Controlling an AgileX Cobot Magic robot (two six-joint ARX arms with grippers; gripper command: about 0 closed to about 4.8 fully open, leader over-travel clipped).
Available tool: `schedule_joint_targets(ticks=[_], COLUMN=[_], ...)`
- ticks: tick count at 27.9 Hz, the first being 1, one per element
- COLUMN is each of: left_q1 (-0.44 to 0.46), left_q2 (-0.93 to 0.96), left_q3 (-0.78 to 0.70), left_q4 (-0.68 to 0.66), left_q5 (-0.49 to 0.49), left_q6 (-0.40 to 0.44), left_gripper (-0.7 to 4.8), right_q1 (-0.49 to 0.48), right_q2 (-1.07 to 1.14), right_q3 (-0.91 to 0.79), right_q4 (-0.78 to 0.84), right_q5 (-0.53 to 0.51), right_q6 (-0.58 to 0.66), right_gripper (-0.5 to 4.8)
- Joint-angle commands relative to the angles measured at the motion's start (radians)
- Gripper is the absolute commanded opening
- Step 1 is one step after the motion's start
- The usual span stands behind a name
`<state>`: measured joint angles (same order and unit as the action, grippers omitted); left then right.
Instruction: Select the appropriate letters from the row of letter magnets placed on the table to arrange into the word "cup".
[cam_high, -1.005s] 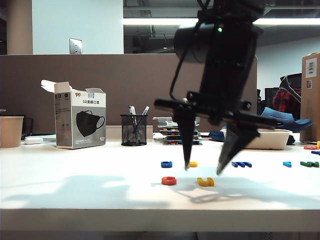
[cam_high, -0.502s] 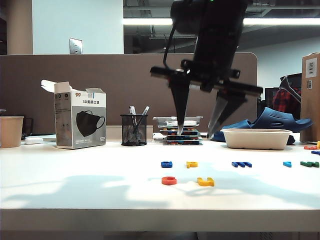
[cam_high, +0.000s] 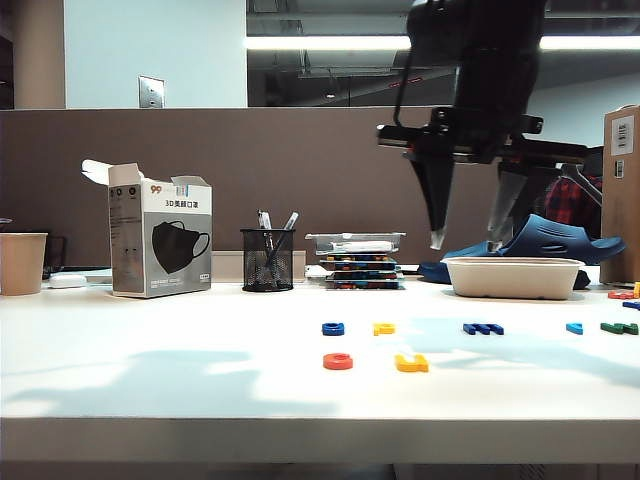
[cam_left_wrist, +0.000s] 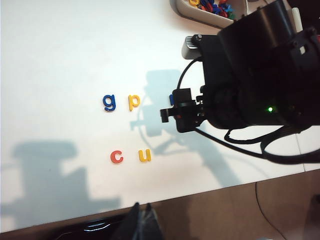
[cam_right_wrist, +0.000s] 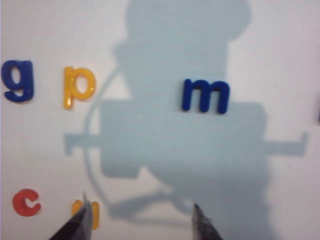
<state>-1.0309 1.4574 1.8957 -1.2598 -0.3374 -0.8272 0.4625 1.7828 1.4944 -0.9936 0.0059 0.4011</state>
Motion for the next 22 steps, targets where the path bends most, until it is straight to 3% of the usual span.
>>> schedule_joint_targets(ticks=[1, 11, 22], left_q1=[-0.001, -0.001, -0.001], left_q2=[-0.003, -0.003, -0.003], left_q3=[0.004, 0.004, 0.004], left_q4=[0.005, 0.005, 0.005], left_q5=[-0.006, -0.006, -0.006], left_q6=[0.005, 0.005, 0.005], left_gripper=[-0.05, -0.05, -0.05], right_q1=[-0.009, -0.008, -0.007], right_q2=[-0.006, -0.005, 0.029], right_q3=[0.005, 0.006, 0.057], right_q4=[0.002, 0.092, 0.082], right_q5=[0.002, -0.037, -0.109], right_q6=[-0.012, 0.097, 0.104], right_gripper=[2.52, 2.52, 2.49])
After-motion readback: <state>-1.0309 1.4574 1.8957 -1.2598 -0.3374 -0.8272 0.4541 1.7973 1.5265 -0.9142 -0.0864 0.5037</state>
